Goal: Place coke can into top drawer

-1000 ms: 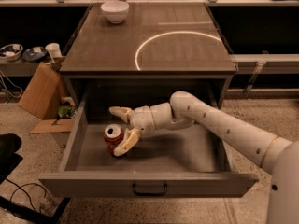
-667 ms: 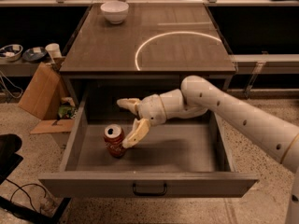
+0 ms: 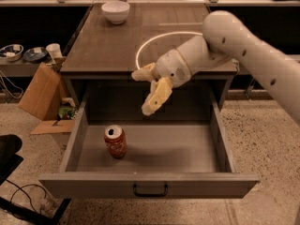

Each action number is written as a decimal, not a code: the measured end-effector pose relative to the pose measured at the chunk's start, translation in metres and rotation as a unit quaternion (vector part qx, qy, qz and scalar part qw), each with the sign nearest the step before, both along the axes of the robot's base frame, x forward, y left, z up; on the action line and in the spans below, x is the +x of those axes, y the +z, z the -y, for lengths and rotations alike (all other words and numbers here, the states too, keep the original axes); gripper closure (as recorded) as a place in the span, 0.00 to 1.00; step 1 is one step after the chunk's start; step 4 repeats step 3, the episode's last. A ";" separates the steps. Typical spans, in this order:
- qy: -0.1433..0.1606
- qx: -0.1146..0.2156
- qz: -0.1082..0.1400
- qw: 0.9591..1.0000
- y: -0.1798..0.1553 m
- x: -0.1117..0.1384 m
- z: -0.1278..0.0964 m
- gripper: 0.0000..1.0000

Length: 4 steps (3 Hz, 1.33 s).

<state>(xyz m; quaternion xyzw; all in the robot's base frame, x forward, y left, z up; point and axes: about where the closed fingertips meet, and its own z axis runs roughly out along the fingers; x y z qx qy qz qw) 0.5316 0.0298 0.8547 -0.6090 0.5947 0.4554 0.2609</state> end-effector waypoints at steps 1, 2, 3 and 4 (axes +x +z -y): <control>-0.025 -0.070 0.000 0.997 0.043 -0.011 0.044 0.00; -0.121 -0.130 0.037 0.983 0.075 -0.043 0.102 0.00; -0.221 -0.152 0.087 0.959 0.094 -0.085 0.126 0.00; -0.221 -0.152 0.087 0.959 0.094 -0.085 0.126 0.00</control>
Offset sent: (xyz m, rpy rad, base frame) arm -0.0684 -0.2312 0.0905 -0.3546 -0.2414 -0.9207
